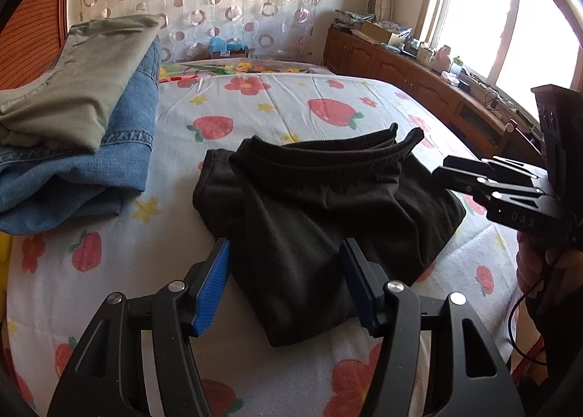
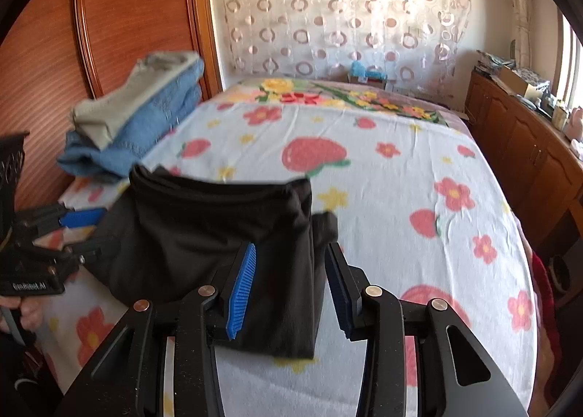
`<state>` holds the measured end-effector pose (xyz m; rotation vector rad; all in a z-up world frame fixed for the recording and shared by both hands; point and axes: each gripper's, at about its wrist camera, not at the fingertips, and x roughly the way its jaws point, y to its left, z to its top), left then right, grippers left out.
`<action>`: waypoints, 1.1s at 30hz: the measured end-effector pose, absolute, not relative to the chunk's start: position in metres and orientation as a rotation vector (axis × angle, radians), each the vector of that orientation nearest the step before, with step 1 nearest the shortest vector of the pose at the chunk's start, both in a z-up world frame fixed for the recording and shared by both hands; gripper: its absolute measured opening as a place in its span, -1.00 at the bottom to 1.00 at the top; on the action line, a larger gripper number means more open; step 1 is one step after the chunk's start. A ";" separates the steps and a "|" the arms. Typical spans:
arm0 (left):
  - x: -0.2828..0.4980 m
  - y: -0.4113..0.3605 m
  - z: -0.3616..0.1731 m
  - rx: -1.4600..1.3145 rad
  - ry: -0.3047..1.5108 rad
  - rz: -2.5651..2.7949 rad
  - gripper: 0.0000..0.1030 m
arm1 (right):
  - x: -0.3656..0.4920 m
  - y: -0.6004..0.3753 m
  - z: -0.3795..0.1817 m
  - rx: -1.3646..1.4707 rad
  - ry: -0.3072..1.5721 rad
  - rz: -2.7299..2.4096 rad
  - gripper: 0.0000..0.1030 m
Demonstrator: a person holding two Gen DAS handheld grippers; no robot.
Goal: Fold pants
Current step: 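Open both tools and release the folded shorts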
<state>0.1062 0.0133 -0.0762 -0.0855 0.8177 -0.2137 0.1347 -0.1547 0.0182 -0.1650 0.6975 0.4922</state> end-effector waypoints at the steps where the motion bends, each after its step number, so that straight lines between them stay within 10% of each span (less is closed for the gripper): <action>1: 0.106 0.013 -0.078 -0.086 0.821 -0.214 0.20 | 0.133 -0.154 0.016 -0.165 0.705 0.492 -0.20; 16: 0.103 0.015 -0.087 -0.099 0.850 -0.210 0.21 | 0.112 -0.163 0.015 -0.117 0.729 0.494 0.15; 30: 0.089 0.019 -0.087 -0.096 0.838 -0.224 0.20 | 0.103 -0.178 0.004 -0.152 0.775 0.499 0.16; 33: 0.080 0.021 -0.087 -0.096 0.829 -0.244 -0.07 | 0.105 -0.184 0.003 -0.142 0.775 0.512 -0.10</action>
